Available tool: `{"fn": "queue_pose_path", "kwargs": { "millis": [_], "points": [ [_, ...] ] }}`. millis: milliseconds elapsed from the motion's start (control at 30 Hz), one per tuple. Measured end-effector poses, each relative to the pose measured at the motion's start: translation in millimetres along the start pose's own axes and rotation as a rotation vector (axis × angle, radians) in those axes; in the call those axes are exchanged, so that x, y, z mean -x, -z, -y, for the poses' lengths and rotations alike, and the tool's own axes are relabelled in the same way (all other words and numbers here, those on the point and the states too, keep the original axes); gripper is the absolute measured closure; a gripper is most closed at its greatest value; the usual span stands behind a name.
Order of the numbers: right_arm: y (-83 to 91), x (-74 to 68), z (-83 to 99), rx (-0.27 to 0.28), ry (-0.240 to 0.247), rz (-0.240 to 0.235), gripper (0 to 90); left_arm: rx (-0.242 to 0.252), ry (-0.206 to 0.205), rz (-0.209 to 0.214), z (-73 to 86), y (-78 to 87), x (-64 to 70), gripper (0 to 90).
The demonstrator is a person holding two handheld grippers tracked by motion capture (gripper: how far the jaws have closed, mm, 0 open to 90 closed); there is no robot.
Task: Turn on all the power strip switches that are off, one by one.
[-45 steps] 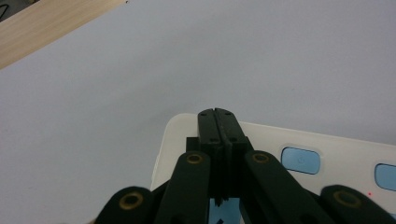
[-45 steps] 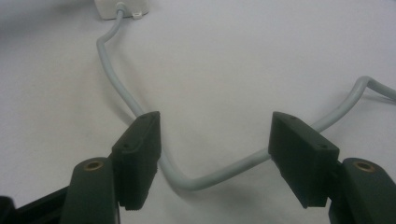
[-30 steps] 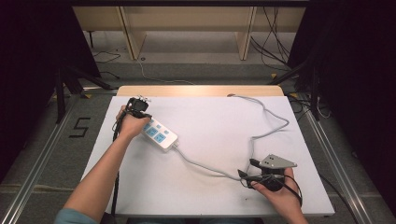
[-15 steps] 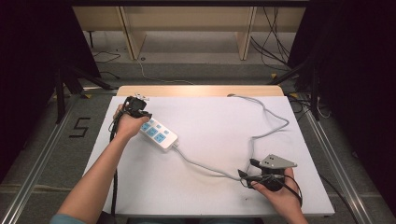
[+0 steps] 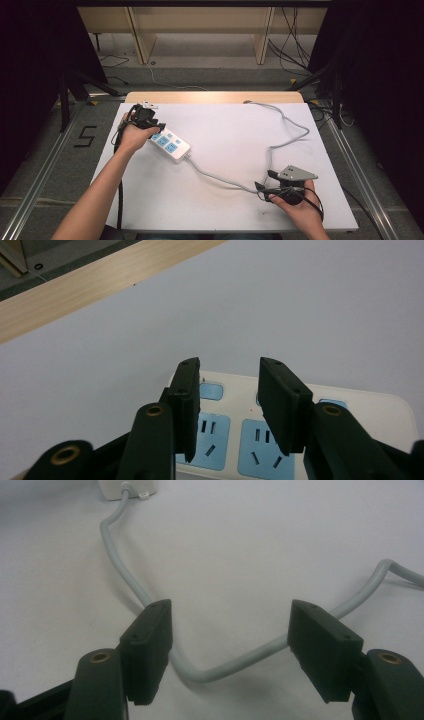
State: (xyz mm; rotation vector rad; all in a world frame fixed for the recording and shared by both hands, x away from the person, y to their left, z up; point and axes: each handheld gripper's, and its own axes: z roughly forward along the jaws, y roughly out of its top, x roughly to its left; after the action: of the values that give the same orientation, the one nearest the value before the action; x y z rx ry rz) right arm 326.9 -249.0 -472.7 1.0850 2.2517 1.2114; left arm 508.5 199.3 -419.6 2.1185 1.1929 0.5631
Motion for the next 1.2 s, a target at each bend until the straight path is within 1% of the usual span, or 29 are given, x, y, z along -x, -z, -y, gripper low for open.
{"fn": "queue_pose_path", "kwargs": {
  "millis": [33, 67, 200, 267, 333, 367, 433, 567, 700, 800, 900, 1033, 1067, 1200],
  "points": [
    [0.0, 0.0, 0.0, 0.0, 0.0, 0.0, 35.5, 0.002, -0.003, 0.005, 0.1, 1.5, 0.8, 58.2],
    [-0.1, -0.1, 0.1, 0.001, -0.001, -0.001, 35.5, 0.008, 0.004, 0.011, 0.3, 2.5, 2.4, 57.3],
    [0.2, -0.1, 0.0, 0.002, -0.003, 0.001, 35.5, 0.001, -0.009, 0.034, 1.0, 7.8, 7.5, 52.0],
    [0.3, -0.1, 0.1, 0.002, -0.005, 0.002, 35.5, 0.0, -0.015, 0.035, 1.2, 10.8, 10.1, 48.7],
    [0.4, 0.2, 0.2, 0.002, -0.003, 0.002, 35.5, 0.003, 0.0, 0.024, 1.3, 13.8, 12.9, 43.6],
    [0.5, 0.2, 0.1, 0.003, -0.006, 0.003, 35.5, 0.006, 0.0, 0.024, 1.5, 15.6, 13.9, 41.1],
    [0.7, 0.6, 0.1, 0.005, -0.007, 0.005, 35.5, 0.021, -0.005, 0.027, 2.3, 18.8, 16.4, 41.0],
    [0.7, 0.4, 0.1, 0.004, -0.006, 0.005, 35.5, 0.035, -0.011, 0.053, 5.4, 24.4, 21.0, 40.3],
    [0.7, 0.3, 0.1, 0.004, -0.005, 0.005, 35.5, 0.042, -0.057, 0.044, 10.3, 28.9, 26.6, 38.3],
    [0.8, 0.5, 0.2, 0.005, -0.007, 0.007, 35.5, 0.055, -0.061, 0.052, 14.2, 33.1, 30.5, 37.1],
    [1.1, 0.8, 0.2, 0.001, -0.006, 0.007, 35.5, 0.061, -0.064, 0.073, 18.6, 37.0, 34.7, 35.5],
    [1.1, 1.4, 0.3, 0.004, -0.008, 0.009, 35.5, 0.06, -0.083, 0.098, 24.6, 41.9, 41.5, 34.2],
    [1.1, 1.5, 0.3, 0.005, -0.008, 0.009, 35.5, 0.059, -0.095, 0.098, 26.1, 43.4, 42.9, 33.8],
    [1.5, 2.0, 0.5, 0.006, -0.008, 0.01, 35.5, 0.067, -0.102, 0.107, 34.7, 47.2, 48.8, 33.0]
  ]
}}
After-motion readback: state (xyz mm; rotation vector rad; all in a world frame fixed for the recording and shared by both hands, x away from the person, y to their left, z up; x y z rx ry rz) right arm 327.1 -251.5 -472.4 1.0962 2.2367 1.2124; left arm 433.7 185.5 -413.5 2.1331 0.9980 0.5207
